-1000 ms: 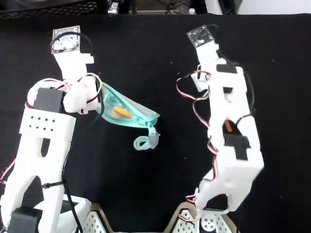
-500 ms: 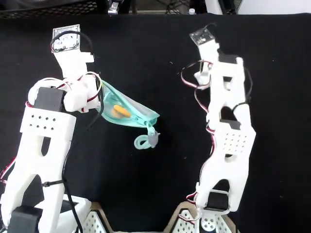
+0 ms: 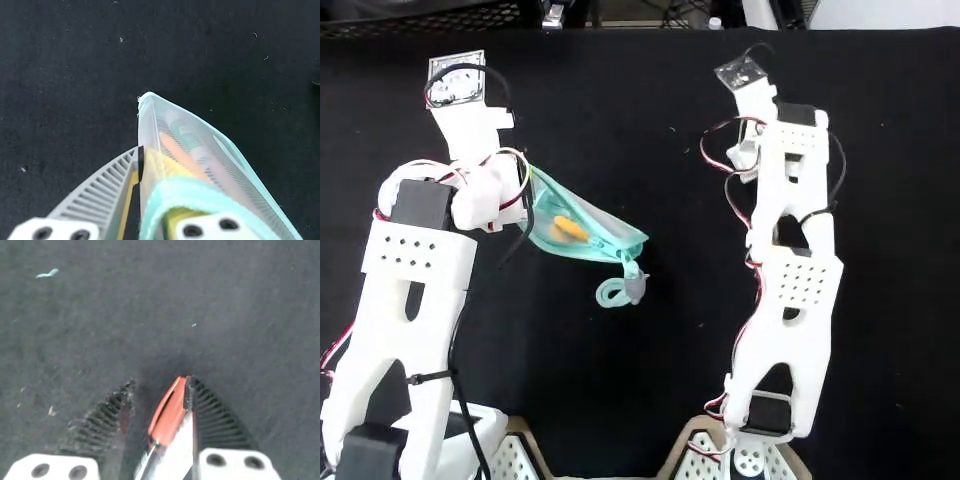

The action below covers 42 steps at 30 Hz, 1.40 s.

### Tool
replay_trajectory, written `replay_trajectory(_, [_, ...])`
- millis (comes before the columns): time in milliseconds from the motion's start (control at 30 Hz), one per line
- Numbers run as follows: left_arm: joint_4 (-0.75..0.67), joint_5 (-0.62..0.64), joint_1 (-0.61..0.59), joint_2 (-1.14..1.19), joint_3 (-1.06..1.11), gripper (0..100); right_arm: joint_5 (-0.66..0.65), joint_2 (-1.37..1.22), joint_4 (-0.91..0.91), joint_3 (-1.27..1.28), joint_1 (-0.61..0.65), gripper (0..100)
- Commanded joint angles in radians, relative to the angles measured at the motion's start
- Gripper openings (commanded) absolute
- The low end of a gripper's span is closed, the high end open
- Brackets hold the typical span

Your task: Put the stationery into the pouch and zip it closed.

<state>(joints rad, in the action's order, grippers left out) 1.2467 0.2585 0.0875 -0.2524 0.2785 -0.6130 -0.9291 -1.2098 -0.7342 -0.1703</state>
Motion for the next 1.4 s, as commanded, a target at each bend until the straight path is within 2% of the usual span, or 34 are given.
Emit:
replay_trajectory(0, [-0.044, -0.011, -0.021, 0.147, 0.088, 3, -0.003, -0.036, 0.043, -0.031, -0.025, 15.6])
replay_trajectory(233, [-0.044, -0.011, -0.021, 0.147, 0.088, 3, -0.008, -0.081, 0.04, -0.03, -0.017, 15.2])
replay_trajectory(400, [-0.044, -0.012, -0.021, 0.147, 0.088, 3, -0.008, -0.077, 0.04, -0.03, -0.018, 0.7])
replay_trajectory(567, [-0.046, -0.012, -0.022, 0.147, 0.088, 3, -0.003, -0.038, 0.037, -0.025, -0.037, 1.2])
replay_trajectory(767, [-0.063, -0.012, -0.022, 0.147, 0.093, 3, 0.078, 0.11, -0.086, -0.021, -0.037, 1.2])
replay_trajectory(1033, [-0.066, -0.012, -0.022, 0.147, 0.096, 3, 0.072, 0.352, -0.285, -0.021, -0.035, 1.2])
replay_trajectory(1200, [-0.066, -0.012, -0.022, 0.147, 0.096, 3, 0.071, 0.447, -0.468, -0.019, 0.015, 1.2])
replay_trajectory(1367, [-0.064, -0.012, -0.022, 0.147, 0.096, 3, 0.071, 0.581, -0.486, 0.07, 0.032, 1.2])
